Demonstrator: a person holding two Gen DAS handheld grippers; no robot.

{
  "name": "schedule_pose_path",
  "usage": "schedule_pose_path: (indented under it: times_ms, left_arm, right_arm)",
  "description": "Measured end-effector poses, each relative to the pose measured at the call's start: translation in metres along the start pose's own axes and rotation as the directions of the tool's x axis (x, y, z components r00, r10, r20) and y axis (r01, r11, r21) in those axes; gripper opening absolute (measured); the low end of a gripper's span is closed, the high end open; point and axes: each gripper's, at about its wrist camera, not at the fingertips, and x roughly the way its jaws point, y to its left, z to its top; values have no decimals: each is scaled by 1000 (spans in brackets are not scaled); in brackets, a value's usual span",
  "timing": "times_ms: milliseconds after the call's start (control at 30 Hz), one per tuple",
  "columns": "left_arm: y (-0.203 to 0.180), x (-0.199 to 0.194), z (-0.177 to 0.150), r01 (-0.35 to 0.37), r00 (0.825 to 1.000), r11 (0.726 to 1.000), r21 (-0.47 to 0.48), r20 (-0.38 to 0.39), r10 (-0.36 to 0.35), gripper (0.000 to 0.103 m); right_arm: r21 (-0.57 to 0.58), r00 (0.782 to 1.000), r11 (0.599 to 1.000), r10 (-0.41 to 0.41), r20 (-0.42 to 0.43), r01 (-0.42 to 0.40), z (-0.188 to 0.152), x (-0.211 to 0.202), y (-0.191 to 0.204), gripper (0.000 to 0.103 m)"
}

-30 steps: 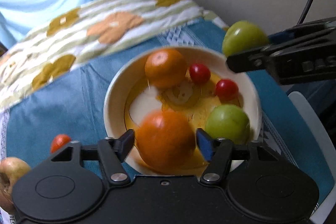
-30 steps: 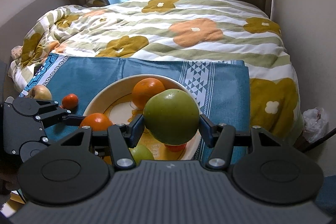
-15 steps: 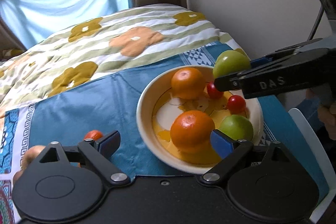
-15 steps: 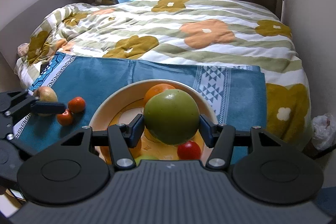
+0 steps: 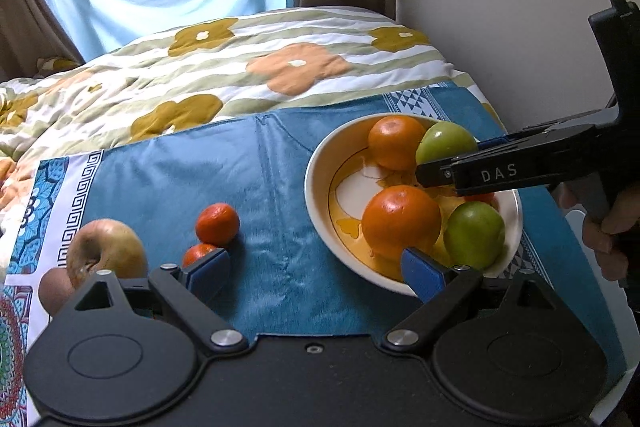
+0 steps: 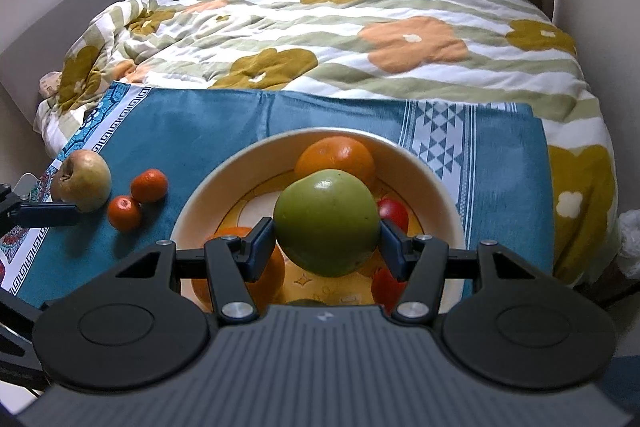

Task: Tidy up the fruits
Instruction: 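Open both tools to drop the orange and green apple into the bowl, then move both tools back toward the kiwi and mandarins on the cloth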

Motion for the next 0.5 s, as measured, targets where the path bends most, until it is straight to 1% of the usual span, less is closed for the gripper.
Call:
schedule_pose_path:
  times_ms: [200, 233, 267, 300, 333, 367, 433, 500]
  left_arm:
    - [0, 0, -11, -2, 1000, 1000, -27, -18, 1, 95]
    - [-1, 0, -13, -3, 1000, 1000, -29, -20, 2, 95]
    - [-2, -1, -14, -6, 1000, 1000, -30, -21, 5, 95]
    - [-2, -2, -16, -9, 1000, 999, -31, -20, 8, 95]
    - [-3, -4, -17, -12, 1000, 999, -33, -20, 11, 95]
    - [-3, -6, -18, -14, 1000, 999, -37, -19, 14, 95]
    - [-3, -9, -19, -20, 1000, 999, -45, -16, 20, 95]
    - [-2, -14, -19, -24, 1000, 998, -55, -9, 23, 95]
  right_arm:
    - [-17, 1000, 1000, 12, 25, -11, -5, -1, 2, 72]
    - [-11, 999, 1000, 10, 31, -10, -6, -1, 1, 74]
    - [-4, 999, 1000, 16, 45, -15, -6, -2, 0, 76]
    - [0, 998, 1000, 21, 58, -21, -6, -4, 0, 85]
    - [3, 997, 1000, 19, 73, -19, -6, -6, 1, 98]
    - [5, 996, 1000, 7, 86, -8, -6, -8, 2, 103]
    - [14, 994, 1000, -8, 108, 7, -7, -13, 3, 103]
    - [28, 995, 1000, -12, 99, 9, -8, -16, 2, 103]
